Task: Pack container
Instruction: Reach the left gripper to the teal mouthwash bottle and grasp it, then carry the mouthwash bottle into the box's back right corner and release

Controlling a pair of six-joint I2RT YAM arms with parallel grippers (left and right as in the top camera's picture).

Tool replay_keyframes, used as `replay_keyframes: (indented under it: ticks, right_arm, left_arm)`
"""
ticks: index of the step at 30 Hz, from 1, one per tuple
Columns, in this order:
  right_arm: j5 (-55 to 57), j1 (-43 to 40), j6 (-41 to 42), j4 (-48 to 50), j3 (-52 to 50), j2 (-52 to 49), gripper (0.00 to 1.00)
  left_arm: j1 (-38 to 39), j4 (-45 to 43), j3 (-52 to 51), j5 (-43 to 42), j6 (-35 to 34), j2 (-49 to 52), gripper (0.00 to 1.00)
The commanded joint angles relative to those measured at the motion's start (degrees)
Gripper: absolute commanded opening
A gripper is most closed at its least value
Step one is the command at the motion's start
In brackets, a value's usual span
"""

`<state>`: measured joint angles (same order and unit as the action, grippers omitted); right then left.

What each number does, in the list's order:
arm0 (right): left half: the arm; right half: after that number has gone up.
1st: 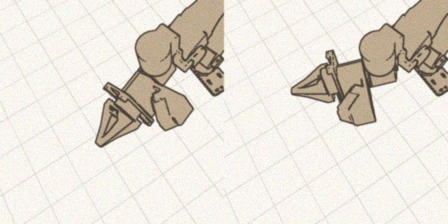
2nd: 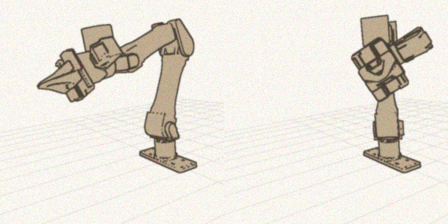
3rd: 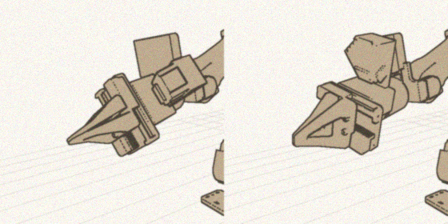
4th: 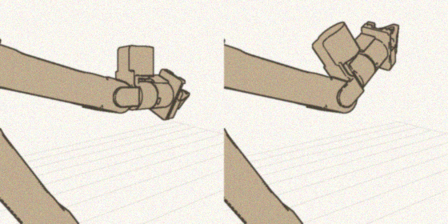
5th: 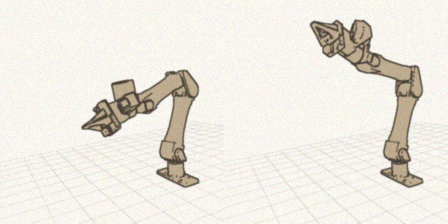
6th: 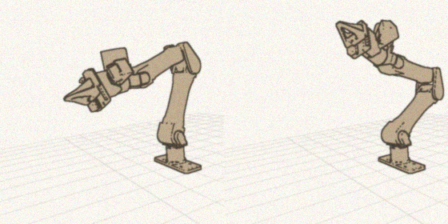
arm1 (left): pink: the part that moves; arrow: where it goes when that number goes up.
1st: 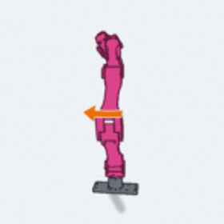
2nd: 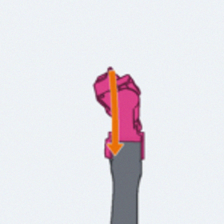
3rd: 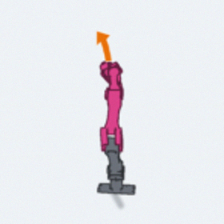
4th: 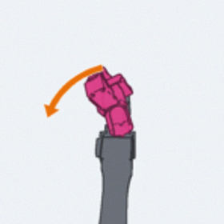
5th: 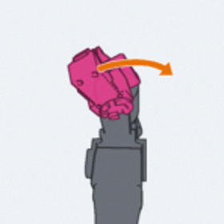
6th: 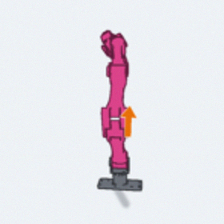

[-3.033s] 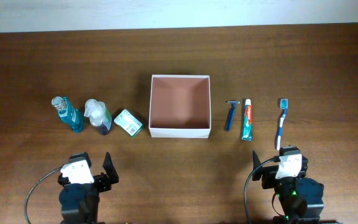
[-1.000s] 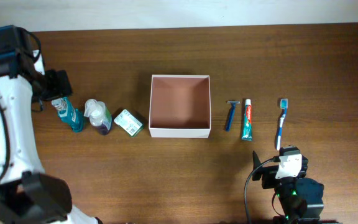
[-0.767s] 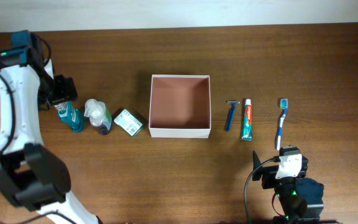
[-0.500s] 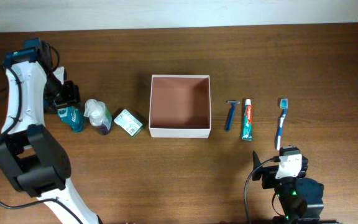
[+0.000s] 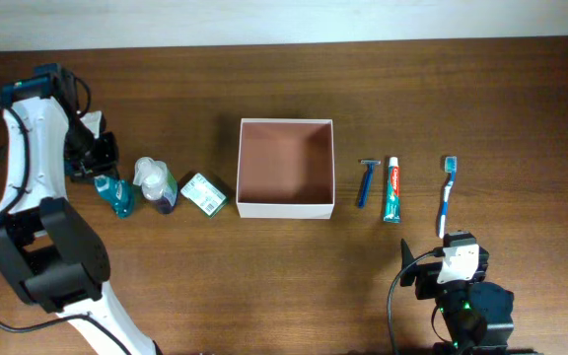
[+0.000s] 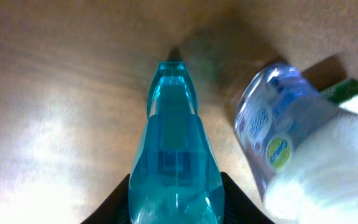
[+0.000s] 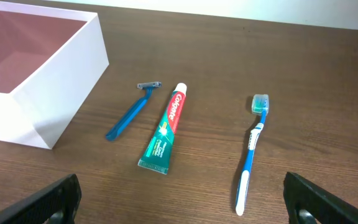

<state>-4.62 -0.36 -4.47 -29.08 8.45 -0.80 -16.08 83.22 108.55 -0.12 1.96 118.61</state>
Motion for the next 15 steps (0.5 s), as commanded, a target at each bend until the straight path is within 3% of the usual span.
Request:
replay_keyframes:
  ticks: [1, 9, 15]
  right_arm:
    - [-0.55, -0.46, 0.42, 0.00, -0.37, 0.59, 0.99]
    - [-0.55, -0.46, 0.42, 0.00, -0.37, 0.59, 0.99]
    - [-0.55, -0.46, 0.42, 0.00, -0.37, 0.59, 0.99]
  left_arm:
    - [-0.52, 2.14, 6.91, -0.61, -1.31, -5.14, 0.04]
    - [7.15, 9.62, 21.94, -2.67, -1.16, -17.59, 0.04]
    - [21.51, 3.41, 23.21, -2.73, -1.27, -23.34, 0.03]
